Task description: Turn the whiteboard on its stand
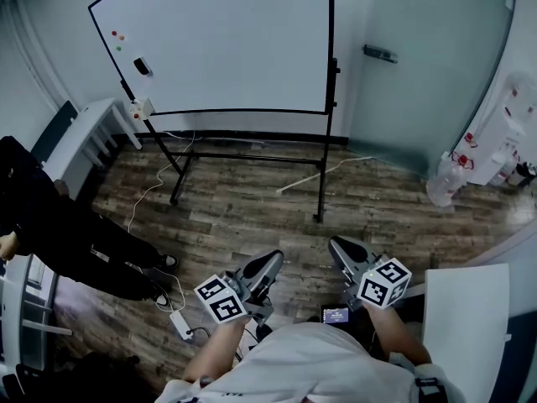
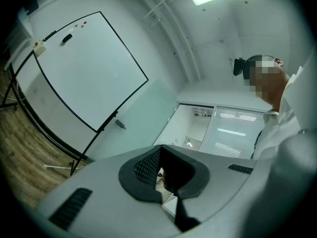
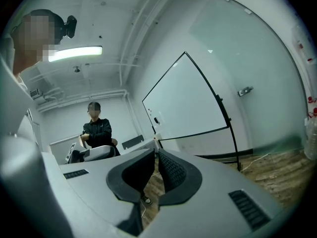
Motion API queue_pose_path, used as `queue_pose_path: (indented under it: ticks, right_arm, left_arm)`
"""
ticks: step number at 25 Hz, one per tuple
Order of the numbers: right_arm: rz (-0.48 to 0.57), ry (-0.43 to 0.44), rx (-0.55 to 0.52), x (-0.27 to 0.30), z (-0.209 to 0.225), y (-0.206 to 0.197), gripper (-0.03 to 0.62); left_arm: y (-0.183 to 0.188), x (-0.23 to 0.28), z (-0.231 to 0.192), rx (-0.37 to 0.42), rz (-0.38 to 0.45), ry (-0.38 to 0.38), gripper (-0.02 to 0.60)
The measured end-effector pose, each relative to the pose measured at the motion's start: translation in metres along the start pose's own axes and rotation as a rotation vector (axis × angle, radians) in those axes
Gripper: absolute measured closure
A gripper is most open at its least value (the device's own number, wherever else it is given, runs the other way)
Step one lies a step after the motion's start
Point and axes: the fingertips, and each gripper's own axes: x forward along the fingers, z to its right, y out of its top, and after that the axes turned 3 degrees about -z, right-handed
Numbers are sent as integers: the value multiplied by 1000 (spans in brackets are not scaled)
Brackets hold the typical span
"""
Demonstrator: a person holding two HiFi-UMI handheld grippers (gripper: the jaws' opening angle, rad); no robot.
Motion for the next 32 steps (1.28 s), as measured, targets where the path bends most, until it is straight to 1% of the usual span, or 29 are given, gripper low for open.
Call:
queue_pose_path:
  ticks: [7, 12, 20, 25, 32]
  right_arm:
    - [-3, -9, -14, -18, 30, 6, 566]
    - [-8, 1, -21, -29, 52, 14, 566]
    - [-1, -9, -25, -23, 74, 21, 565]
    - [12, -33, -40, -2, 89, 34, 565]
    - [30, -91, -47, 40, 118, 53, 565]
  left_arm:
    - [-12, 32, 6, 1, -1, 4, 575]
    - [-17, 56, 11, 8, 4, 18, 574]
    - [-17, 78, 2, 26, -20, 25, 574]
    - [2, 97, -21, 70, -38, 10, 574]
    - [29, 127, -69, 76, -57, -36, 574]
